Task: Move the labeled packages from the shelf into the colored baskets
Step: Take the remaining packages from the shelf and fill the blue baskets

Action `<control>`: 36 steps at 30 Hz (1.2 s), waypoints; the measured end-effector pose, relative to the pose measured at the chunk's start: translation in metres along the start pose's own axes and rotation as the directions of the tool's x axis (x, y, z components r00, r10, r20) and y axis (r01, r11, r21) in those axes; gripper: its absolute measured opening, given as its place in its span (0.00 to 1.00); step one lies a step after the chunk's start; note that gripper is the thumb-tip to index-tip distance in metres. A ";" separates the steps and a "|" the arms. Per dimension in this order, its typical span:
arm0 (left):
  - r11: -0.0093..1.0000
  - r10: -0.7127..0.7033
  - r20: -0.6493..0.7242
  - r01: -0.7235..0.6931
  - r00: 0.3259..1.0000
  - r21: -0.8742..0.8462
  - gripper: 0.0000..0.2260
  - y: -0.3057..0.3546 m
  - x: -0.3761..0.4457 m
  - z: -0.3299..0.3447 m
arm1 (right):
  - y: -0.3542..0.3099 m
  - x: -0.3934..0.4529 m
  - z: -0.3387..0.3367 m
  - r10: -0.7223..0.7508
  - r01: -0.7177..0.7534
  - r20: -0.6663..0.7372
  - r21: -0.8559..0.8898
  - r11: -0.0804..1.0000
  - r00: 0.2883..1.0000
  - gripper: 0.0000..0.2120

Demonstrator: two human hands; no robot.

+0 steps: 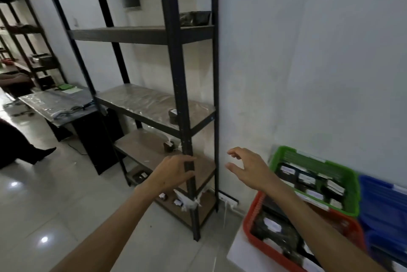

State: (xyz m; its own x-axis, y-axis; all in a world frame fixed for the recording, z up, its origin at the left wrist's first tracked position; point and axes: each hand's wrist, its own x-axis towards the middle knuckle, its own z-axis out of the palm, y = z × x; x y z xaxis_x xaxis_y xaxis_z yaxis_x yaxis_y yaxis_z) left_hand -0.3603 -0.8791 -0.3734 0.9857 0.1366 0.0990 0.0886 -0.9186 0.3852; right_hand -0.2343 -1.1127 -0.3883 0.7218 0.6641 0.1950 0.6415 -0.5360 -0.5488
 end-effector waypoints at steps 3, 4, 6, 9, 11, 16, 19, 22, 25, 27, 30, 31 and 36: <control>0.997 -0.081 0.009 0.081 0.997 -0.007 0.21 -0.076 0.014 -0.017 | -0.029 0.050 0.043 -0.013 0.012 0.043 0.027 1.000 0.999 0.23; 0.995 -0.104 0.008 0.104 0.995 -0.011 0.21 -0.101 0.019 -0.022 | -0.038 0.068 0.058 -0.013 0.011 0.062 0.033 0.999 0.998 0.24; 0.991 -0.132 0.018 0.132 0.991 -0.008 0.21 -0.149 0.029 -0.035 | -0.057 0.105 0.088 -0.019 0.015 0.097 0.038 0.999 0.995 0.25; 0.989 -0.145 0.055 0.142 0.988 0.049 0.22 -0.225 0.044 -0.052 | -0.086 0.164 0.133 -0.020 0.015 0.163 0.029 0.999 0.986 0.28; 0.985 -0.165 0.063 0.161 0.984 0.068 0.22 -0.276 0.052 -0.063 | -0.106 0.201 0.163 -0.011 0.007 0.201 0.020 1.000 0.980 0.30; 0.980 -0.198 0.053 0.197 0.979 0.023 0.25 -0.381 0.053 -0.079 | -0.148 0.270 0.238 0.029 -0.033 0.278 0.012 0.999 0.960 0.32; 0.971 -0.238 0.089 0.235 0.967 0.047 0.26 -0.453 0.057 -0.080 | -0.162 0.306 0.285 0.079 -0.090 0.294 0.027 0.996 0.952 0.30; 0.974 -0.225 0.166 0.217 0.960 0.064 0.26 -0.528 0.072 -0.080 | -0.171 0.339 0.339 0.173 -0.196 0.308 0.045 0.980 0.935 0.31; 0.982 -0.185 0.242 0.172 0.953 0.074 0.24 -0.609 0.101 -0.083 | -0.179 0.375 0.399 0.302 -0.331 0.333 0.033 0.943 0.893 0.32; 0.987 -0.163 0.307 0.152 0.938 0.058 0.23 -0.667 0.124 -0.083 | -0.188 0.400 0.437 0.382 -0.414 0.351 0.018 0.910 0.855 0.31; 0.994 -0.108 0.396 0.105 0.912 0.030 0.22 -0.742 0.161 -0.078 | -0.201 0.433 0.486 0.477 -0.504 0.363 -0.023 0.863 0.801 0.28; 0.995 -0.092 0.425 0.094 0.900 0.016 0.22 -0.762 0.173 -0.075 | -0.205 0.443 0.501 0.511 -0.539 0.354 -0.022 0.842 0.784 0.27; 0.989 -0.077 0.519 0.131 0.851 -0.067 0.21 -0.844 0.232 -0.040 | -0.204 0.491 0.580 0.644 -0.692 0.310 0.068 0.718 0.699 0.21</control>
State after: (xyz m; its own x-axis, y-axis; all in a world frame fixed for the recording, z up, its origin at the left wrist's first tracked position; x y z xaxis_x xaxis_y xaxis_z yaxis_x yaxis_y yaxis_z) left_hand -0.2125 -0.0569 -0.6388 0.9067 -0.0050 -0.4216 0.2069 -0.8660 0.4552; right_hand -0.1611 -0.3753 -0.6519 0.8373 0.2803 -0.4694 -0.0564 -0.8096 -0.5842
